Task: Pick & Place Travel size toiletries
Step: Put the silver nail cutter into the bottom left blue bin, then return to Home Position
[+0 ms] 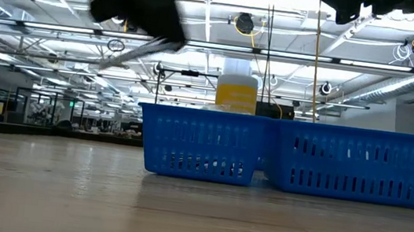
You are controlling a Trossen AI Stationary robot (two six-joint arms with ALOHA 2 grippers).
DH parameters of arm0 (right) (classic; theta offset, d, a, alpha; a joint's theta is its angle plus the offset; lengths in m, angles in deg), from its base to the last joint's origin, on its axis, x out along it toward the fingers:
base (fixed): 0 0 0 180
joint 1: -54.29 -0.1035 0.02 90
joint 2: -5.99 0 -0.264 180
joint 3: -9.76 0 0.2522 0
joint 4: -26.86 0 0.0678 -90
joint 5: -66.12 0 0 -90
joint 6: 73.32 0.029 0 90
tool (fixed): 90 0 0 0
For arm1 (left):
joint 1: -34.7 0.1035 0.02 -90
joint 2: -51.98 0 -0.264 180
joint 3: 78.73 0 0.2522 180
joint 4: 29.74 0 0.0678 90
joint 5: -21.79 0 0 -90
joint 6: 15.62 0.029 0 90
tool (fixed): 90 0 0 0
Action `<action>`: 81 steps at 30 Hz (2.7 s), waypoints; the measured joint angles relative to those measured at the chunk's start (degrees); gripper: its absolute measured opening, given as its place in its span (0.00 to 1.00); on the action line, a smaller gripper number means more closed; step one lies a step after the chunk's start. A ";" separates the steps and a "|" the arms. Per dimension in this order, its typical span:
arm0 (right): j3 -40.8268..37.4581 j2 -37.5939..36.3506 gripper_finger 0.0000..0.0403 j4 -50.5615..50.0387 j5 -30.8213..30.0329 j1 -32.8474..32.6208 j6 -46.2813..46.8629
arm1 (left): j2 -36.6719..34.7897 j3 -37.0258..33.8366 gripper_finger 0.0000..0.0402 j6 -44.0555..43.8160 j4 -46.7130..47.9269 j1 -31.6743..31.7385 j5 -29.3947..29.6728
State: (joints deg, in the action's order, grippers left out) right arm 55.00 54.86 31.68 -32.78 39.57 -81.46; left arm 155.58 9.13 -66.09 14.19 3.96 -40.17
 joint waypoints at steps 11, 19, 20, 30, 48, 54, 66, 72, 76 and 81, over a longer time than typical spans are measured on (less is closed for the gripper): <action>0.00 -0.01 0.52 0.15 0.00 0.02 0.00 | 0.36 1.85 0.07 11.57 -14.01 7.26 1.30; 0.00 -0.01 0.52 -0.04 0.00 0.01 0.00 | 0.36 -0.20 0.15 9.56 -14.56 11.17 -0.01; 0.00 -0.01 0.52 -0.04 0.00 0.01 -0.02 | 0.36 -0.58 0.15 8.85 -14.48 11.40 -0.06; 0.00 -0.01 0.52 -0.04 0.00 0.01 -0.02 | 0.36 -2.85 0.15 3.17 -14.40 12.10 -0.09; 0.00 -0.01 0.52 -0.06 0.00 0.00 -0.02 | 0.36 -2.85 0.48 8.20 -13.07 12.09 -3.01; 0.00 0.00 0.52 -0.05 0.00 0.00 -0.02 | -1.84 -2.65 0.49 16.12 -10.92 12.36 -18.89; 0.00 0.00 0.52 -0.11 0.00 0.01 -0.01 | -17.90 -2.48 0.49 31.27 -9.48 11.25 -18.62; 0.00 -0.01 0.52 -0.24 0.00 0.01 0.00 | -20.75 -2.52 0.49 38.53 -9.19 9.93 -18.02; 0.00 -0.01 0.52 -0.35 0.00 0.00 0.00 | -21.43 -2.57 0.49 41.28 -9.69 8.91 -13.06; 0.00 0.00 0.52 -0.50 0.00 0.02 0.00 | -21.24 -7.78 0.49 41.39 -15.51 9.01 -10.87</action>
State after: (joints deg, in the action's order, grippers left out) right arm 55.00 54.86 31.19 -32.78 39.58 -81.46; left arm 134.35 1.35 -24.70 -1.31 12.97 -51.04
